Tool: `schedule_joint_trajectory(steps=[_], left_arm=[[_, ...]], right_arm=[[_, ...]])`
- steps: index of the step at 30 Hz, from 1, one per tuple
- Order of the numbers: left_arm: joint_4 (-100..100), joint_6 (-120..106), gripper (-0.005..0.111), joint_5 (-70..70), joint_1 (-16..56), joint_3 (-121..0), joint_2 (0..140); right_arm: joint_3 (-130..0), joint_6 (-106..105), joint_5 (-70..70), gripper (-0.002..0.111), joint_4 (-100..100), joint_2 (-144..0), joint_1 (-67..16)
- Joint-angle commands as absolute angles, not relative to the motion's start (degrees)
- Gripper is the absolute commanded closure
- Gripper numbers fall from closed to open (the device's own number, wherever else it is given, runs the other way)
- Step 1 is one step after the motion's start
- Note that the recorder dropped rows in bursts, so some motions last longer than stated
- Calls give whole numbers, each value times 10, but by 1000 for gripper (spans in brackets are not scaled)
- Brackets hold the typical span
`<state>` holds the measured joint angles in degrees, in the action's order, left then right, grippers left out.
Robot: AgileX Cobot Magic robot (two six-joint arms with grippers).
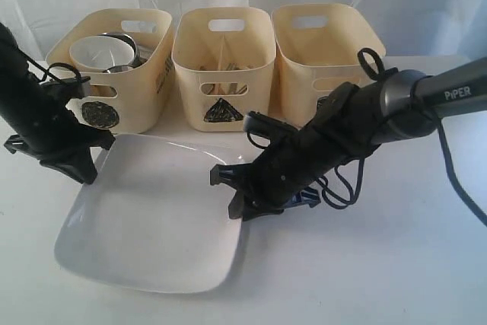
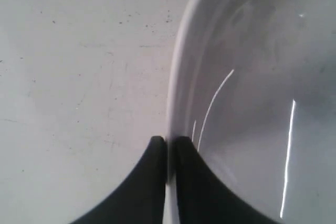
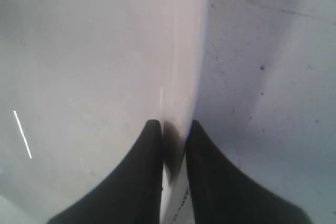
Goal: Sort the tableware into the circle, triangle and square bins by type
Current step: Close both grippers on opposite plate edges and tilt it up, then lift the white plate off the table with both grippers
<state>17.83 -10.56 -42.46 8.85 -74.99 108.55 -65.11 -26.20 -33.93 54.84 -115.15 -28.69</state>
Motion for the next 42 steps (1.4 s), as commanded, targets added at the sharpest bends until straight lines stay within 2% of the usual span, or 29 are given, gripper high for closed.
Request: schedule_joint_trajectory(steps=[1, 14, 27, 42], left_arm=[[252, -108, 107, -446, 101, -748, 1077], [263, -108, 107, -453, 106, -748, 1063], [269, -110, 107, -457, 168, -748, 1057], [282, -110, 107, -482, 167, -788, 1034]], right_arm=[[-667, -282, -362, 108, 557, -1141, -299], [-669, -282, -362, 108, 554, -1114, -299], [-669, -287, -372, 108, 554, -1111, -299], [-669, -297, -372, 108, 553, -1078, -299]])
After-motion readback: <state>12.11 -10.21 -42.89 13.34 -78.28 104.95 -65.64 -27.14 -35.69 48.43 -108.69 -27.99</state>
